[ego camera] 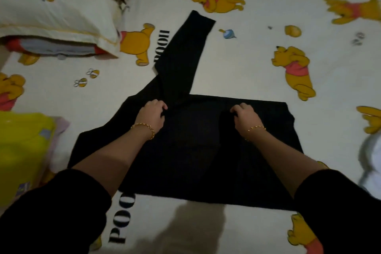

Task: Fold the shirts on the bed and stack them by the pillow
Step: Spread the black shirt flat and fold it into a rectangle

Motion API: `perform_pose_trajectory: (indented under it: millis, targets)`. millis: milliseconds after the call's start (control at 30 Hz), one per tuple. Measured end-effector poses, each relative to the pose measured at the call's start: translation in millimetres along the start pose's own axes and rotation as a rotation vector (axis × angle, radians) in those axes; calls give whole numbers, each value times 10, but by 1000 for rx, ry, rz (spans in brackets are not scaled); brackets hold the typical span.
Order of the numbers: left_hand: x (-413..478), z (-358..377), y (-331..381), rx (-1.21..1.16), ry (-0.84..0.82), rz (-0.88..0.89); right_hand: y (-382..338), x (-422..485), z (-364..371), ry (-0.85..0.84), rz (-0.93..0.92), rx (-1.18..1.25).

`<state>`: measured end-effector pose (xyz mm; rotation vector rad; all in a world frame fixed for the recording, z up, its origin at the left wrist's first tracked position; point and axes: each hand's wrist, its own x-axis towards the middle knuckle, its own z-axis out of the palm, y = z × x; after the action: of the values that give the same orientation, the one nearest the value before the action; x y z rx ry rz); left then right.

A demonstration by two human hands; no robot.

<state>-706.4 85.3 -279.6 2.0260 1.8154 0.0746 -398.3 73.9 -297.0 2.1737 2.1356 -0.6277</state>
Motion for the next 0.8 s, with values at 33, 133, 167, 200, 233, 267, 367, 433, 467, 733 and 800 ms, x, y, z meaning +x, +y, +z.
perform_pose_trajectory:
  millis: [33, 133, 167, 200, 233, 267, 367, 433, 467, 733, 800]
  targets:
    - [142, 41, 92, 44, -8, 37, 171, 38, -37, 68, 6, -6]
    - [471, 112, 284, 180, 4, 129, 502, 152, -110, 196, 24, -22]
    - [559, 127, 326, 220, 13, 157, 575, 198, -128, 201, 33, -28]
    - [651, 150, 359, 253, 2, 185, 650, 244, -132, 177, 40, -33]
    - [724, 166, 365, 276, -33, 199, 701, 286, -128, 129, 30, -44]
    - [800, 182, 365, 287, -90, 195, 747, 331, -120, 73, 10, -66]
    - [966, 214, 339, 257, -176, 152, 846, 467, -89, 44, -43, -136]
    - [1022, 198, 360, 299, -126, 168, 877, 546, -99, 102, -28, -171]
    - [1042, 183, 379, 354, -104, 184, 889, 581, -116, 115, -24, -183]
    - [982, 133, 333, 727, -104, 663, 926, 515, -254, -78, -137, -77]
    - [930, 37, 359, 809, -152, 713, 904, 451, -284, -102, -152, -128]
